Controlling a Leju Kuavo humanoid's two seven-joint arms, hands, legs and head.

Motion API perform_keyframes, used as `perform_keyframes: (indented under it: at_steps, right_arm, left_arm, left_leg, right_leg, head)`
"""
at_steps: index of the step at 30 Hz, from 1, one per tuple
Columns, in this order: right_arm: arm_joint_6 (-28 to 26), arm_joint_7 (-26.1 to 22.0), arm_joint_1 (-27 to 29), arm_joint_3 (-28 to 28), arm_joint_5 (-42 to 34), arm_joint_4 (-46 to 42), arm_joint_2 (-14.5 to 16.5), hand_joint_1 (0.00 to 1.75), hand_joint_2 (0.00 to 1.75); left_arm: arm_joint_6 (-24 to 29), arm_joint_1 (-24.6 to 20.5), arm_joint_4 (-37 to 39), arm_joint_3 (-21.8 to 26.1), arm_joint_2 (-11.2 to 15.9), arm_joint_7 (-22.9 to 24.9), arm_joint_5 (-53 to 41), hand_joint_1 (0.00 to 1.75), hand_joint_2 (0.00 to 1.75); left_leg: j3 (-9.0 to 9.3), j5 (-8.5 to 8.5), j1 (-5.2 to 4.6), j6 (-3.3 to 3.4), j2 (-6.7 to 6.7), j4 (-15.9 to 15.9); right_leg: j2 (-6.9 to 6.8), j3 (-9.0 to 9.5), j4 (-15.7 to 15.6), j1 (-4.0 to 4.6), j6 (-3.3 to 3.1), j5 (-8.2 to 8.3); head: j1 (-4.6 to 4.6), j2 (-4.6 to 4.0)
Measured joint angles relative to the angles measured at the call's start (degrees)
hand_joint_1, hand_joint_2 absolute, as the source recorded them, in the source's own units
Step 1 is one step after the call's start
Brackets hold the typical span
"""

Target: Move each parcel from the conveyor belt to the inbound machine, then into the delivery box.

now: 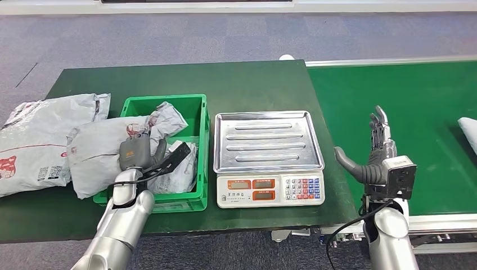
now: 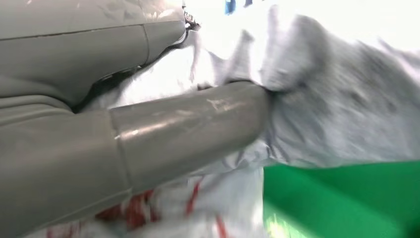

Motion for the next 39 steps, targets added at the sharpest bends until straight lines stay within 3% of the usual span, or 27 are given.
perform_keyframes:
  at_steps: [5, 7, 11, 14, 19, 24, 32, 34, 35, 39]
  right_arm:
    - [0.22, 0.03, 0.18, -0.52, 0.23, -0.02, 0.36, 0.0, 1.75]
    - [0.25, 0.03, 0.55, -0.71, 0.23, -0.29, 0.41, 0.0, 1.75]
    - [0.31, 0.03, 1.49, -0.8, 0.15, -1.18, 0.45, 0.0, 1.75]
    - [0.29, 0.01, 1.74, -0.8, 0.03, -1.4, 0.48, 0.0, 1.75]
    - [-0.13, -0.39, 1.63, -0.79, -0.73, -1.41, 0.52, 0.0, 1.75]
    - [-0.34, -0.66, 1.53, -0.78, -1.01, -1.4, 0.55, 0.0, 1.75]
    - [-1.29, -0.92, 0.36, -0.74, -1.8, -0.94, 0.57, 0.0, 1.75]
    - [-1.49, -1.02, 0.33, -0.74, -2.03, -0.89, 0.56, 0.0, 1.75]
    - [-1.52, -1.17, 0.25, -0.73, -2.14, -0.82, 0.55, 0.0, 1.75]
    - [-1.07, -3.05, -1.59, -0.5, -2.69, 1.22, 0.43, 0.0, 1.75]
  left_arm:
    - [-0.52, -0.67, 0.92, 0.0, -0.11, -1.38, 3.75, 0.0, 0.0]
    - [4.25, -0.23, 0.39, 0.0, -0.19, -3.92, 6.32, 0.0, 0.0]
    - [16.32, 3.15, -6.68, 1.46, -1.17, -16.62, 15.01, 0.0, 0.0]
    - [17.6, 5.02, -12.53, 3.77, -2.47, -23.12, 17.45, 0.0, 0.0]
    - [17.68, 6.72, -22.06, 11.71, -7.02, -40.21, 20.48, 0.0, 0.0]
    - [17.68, 7.54, -27.93, 16.97, -9.69, -42.1, 21.24, 0.0, 0.0]
    - [17.37, 9.54, -41.29, 17.33, -10.31, -42.45, 33.25, 0.0, 0.0]
    - [14.02, 9.92, -40.08, 13.72, -9.5, -41.74, 42.64, 0.0, 0.0]
    - [9.54, 10.22, -38.84, 10.65, -8.8, -40.98, 48.56, 0.0, 0.0]
    - [-24.1, 10.46, -32.82, -2.24, -6.02, -35.84, 68.67, 0.0, 0.0]
  left_leg:
    - [0.1, 0.05, -0.03, 0.05, -0.01, 0.01]
    - [0.1, 0.07, -0.04, 0.07, -0.04, 0.01]
    - [0.04, 0.06, -0.03, 0.07, 0.04, 0.02]
    - [-0.04, 0.05, -0.03, 0.06, 0.05, 0.03]
    - [-0.22, 0.02, -0.03, 0.04, 0.03, 0.03]
    - [-0.27, -0.01, -0.02, 0.03, 0.04, 0.03]
    - [-0.3, -0.02, 0.02, 0.01, 0.02, 0.03]
    - [-0.3, -0.01, 0.01, 0.02, -0.04, 0.04]
    - [-0.32, -0.01, 0.01, 0.03, -0.07, 0.04]
    - [-0.39, 0.02, -0.04, 0.06, -0.02, 0.06]
  right_leg:
    - [-0.02, 0.12, 0.0, -0.03, 0.02, 0.02]
    - [-0.05, 0.15, 0.0, -0.04, 0.02, 0.02]
    - [0.04, 0.03, 0.0, -0.03, 0.03, 0.04]
    - [0.06, -0.05, 0.0, -0.03, 0.02, 0.05]
    - [0.07, -0.22, 0.0, -0.03, 0.02, 0.04]
    - [0.08, -0.26, 0.0, -0.01, 0.01, 0.02]
    - [0.05, -0.34, -0.01, 0.02, 0.0, 0.0]
    - [-0.03, -0.33, -0.03, 0.01, 0.01, 0.0]
    - [-0.05, -0.32, -0.03, 0.01, 0.02, 0.0]
    - [0.01, -0.33, -0.03, -0.04, 0.08, 0.07]
  head:
    - [0.0, 0.0]
    - [0.0, 0.0]
    - [0.0, 0.0]
    - [0.0, 0.0]
    - [0.0, 0.0]
    - [0.0, 0.0]
    - [0.0, 0.0]
    - [0.0, 0.0]
    - [0.0, 0.0]
    - [0.0, 0.0]
